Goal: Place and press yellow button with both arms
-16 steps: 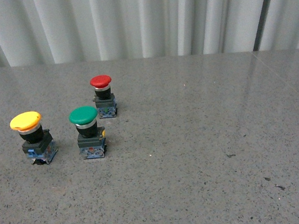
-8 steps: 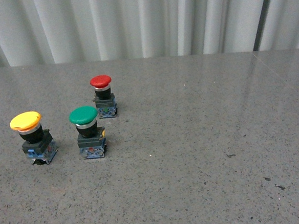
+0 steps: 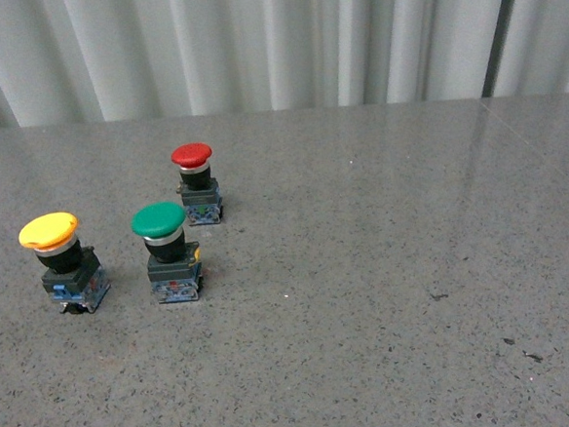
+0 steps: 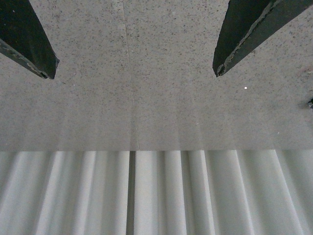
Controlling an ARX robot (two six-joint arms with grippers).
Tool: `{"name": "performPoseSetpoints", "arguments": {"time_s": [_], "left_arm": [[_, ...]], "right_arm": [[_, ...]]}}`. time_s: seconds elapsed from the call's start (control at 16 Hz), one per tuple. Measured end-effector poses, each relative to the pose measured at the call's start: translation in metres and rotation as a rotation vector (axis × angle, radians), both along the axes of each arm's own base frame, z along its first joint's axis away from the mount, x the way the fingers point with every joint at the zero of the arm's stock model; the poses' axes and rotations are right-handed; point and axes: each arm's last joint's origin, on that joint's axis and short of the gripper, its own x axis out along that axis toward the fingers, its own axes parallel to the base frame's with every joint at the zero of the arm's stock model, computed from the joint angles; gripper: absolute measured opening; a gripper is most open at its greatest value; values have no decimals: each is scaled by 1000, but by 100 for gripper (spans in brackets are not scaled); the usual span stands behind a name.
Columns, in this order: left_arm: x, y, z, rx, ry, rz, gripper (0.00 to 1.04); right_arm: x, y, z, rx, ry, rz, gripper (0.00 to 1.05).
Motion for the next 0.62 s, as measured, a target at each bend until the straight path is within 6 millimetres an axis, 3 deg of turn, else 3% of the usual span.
{"name": "performPoseSetpoints", "arguments": {"time_s": [0.06, 0.12, 0.19, 0.25, 0.38, 0.5, 0.62], "left_arm": [[0, 0, -1, -1, 11, 6, 98], [1, -2, -2, -17, 169, 89, 98], [10, -3, 6, -15, 214, 152, 98], [23, -3, 22, -18, 178, 201, 98], [34, -4, 34, -26, 140, 190, 98], [69, -11, 59, -32, 103, 104, 98], [114, -21, 63, -21, 199, 6, 98]], "right_arm": [[0, 0, 0, 0, 0, 0, 98], [0, 0, 0, 0, 0, -1, 98], [0, 0, 0, 0, 0, 1, 98], [0, 0, 0, 0, 0, 0, 98], [0, 0, 0, 0, 0, 0, 98], [0, 0, 0, 0, -1, 0, 98], [0, 0, 0, 0, 0, 0, 98]]}}
